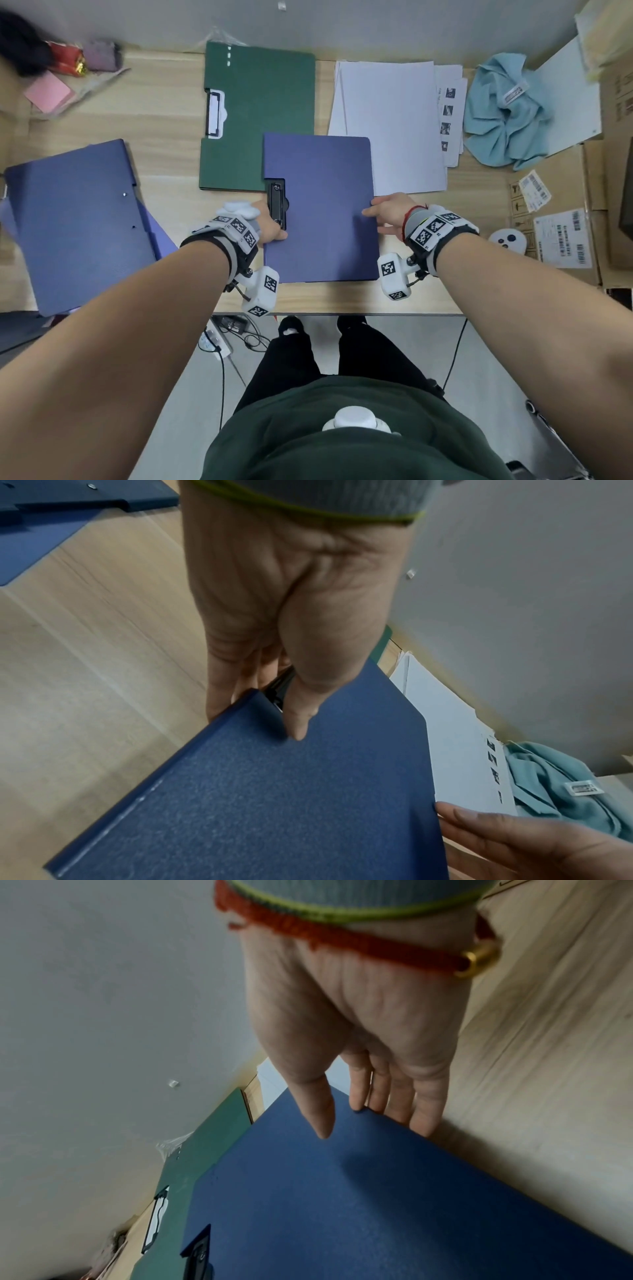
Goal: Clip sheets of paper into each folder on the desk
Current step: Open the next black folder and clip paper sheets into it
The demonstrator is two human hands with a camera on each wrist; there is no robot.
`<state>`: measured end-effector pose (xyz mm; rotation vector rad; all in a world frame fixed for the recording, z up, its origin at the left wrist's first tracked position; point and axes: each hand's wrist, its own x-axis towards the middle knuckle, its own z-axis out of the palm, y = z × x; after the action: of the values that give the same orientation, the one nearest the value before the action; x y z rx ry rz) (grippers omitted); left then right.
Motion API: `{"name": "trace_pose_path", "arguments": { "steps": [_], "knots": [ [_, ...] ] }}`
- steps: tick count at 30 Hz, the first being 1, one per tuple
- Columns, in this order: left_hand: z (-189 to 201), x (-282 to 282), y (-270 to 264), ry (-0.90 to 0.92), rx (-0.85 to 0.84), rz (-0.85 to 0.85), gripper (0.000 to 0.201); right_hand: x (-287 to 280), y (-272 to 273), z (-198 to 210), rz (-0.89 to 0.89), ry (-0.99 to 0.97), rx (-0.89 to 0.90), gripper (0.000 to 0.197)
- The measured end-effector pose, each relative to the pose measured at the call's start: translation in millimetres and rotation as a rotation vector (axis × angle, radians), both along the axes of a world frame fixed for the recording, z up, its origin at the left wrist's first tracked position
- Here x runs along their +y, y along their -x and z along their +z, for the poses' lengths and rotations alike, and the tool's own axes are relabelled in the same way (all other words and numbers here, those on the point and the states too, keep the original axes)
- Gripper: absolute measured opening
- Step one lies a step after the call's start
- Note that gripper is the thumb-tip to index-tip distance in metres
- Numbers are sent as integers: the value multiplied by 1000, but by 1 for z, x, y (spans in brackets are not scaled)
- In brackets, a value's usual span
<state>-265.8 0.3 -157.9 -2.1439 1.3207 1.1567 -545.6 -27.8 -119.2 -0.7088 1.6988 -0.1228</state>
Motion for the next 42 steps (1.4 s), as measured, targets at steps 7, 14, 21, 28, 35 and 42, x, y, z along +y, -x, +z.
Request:
{"name": "trace_pose_path", "arguments": {
  "steps": [7, 14, 21, 28, 35, 42],
  "knots": [
    [4, 0, 3, -7, -3, -21, 81, 1, 0, -11, 4, -4, 59, 14],
    [-9, 3, 0, -13, 53, 9, 96, 0, 1, -16, 24, 15, 80, 23],
    [57, -2, 2, 90, 164, 214, 98, -18, -19, 49, 11, 54, -135, 79],
    [148, -35, -7, 405, 466, 524, 62, -24, -90, 107, 259, 96, -389, 71],
    [167, -22, -63, 498, 319, 397, 32, -4, -170, 107, 519, 106, -314, 54],
    [140, 4, -129, 422, 89, 283, 41, 3, -161, 71, 646, 75, 45, 56]
  ]
}}
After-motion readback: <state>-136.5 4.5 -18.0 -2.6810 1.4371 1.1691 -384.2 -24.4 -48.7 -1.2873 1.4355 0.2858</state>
